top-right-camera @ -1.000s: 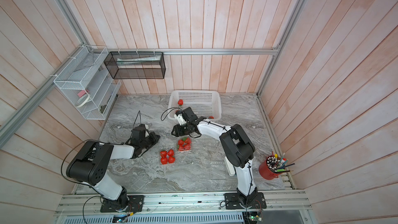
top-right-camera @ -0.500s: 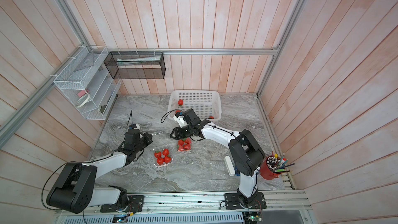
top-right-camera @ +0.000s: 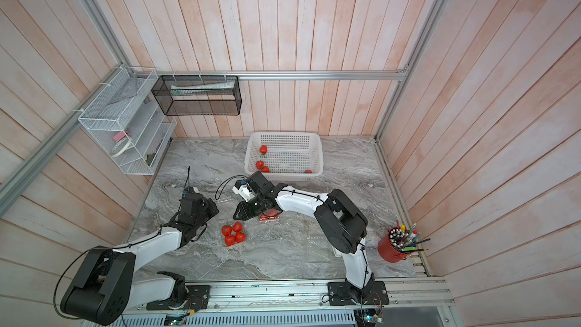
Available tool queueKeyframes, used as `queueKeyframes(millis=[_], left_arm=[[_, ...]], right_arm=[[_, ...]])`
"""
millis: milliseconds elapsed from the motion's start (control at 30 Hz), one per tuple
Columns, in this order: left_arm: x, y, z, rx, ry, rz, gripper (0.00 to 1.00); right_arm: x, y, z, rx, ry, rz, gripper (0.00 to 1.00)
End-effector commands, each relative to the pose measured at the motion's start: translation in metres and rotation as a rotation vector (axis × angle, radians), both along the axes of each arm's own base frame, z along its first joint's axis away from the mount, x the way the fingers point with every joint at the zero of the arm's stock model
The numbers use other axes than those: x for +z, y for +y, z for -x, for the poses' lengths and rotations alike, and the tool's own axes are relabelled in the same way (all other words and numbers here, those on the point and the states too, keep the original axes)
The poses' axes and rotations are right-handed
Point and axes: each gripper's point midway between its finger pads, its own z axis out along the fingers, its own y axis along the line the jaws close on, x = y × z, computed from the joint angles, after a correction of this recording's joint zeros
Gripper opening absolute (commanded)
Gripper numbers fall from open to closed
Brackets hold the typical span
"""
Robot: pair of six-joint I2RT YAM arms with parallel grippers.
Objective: Pack strawberries into containers
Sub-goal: Close the packing box at the center of the board.
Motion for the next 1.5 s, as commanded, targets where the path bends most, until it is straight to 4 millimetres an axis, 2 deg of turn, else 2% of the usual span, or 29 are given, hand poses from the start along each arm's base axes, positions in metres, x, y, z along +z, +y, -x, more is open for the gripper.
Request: queueKeyframes(millis=[0, 100, 300, 500, 633, 800, 1033, 1233, 1333, 1467], left_arm=[[0.0, 0.013, 0.01, 0.05, 0.007, -0.048, 0.07], [0.001, 0.021, 0.016, 0.088, -0.005, -0.062, 0.06], [0.0, 0.032, 0.024, 0.14, -0.011, -0.075, 0.06], [0.002, 0.044, 0.032, 0.216, -0.03, -0.072, 0.07], [0.007, 0.053, 0.039, 0.27, -0.064, -0.059, 0.07], [0.013, 0.054, 0.04, 0.28, -0.087, -0.053, 0.07], [0.009, 0.055, 0.043, 0.284, -0.079, -0.051, 0.07], [0.011, 0.059, 0.043, 0.3, -0.087, -0.069, 0.07], [0.012, 0.06, 0.044, 0.304, -0.09, -0.075, 0.08], [0.015, 0.063, 0.043, 0.312, -0.095, -0.088, 0.08]], right_arm=[[0.003, 0.003, 0.008, 0.038, 0.006, -0.001, 0.31], [0.004, -0.006, 0.014, 0.036, 0.006, 0.006, 0.32], [0.007, -0.029, 0.027, 0.012, 0.015, 0.042, 0.41], [0.0, -0.048, 0.054, 0.022, 0.11, 0.042, 0.46], [-0.001, -0.048, 0.081, 0.071, 0.19, -0.01, 0.51], [-0.003, -0.029, 0.107, 0.158, 0.239, -0.055, 0.51], [-0.013, -0.007, 0.105, 0.204, 0.264, -0.071, 0.48], [-0.024, 0.005, 0.092, 0.175, 0.272, -0.036, 0.53], [-0.027, 0.005, 0.086, 0.148, 0.287, -0.033, 0.54], [-0.025, -0.008, 0.088, 0.14, 0.294, -0.018, 0.56]])
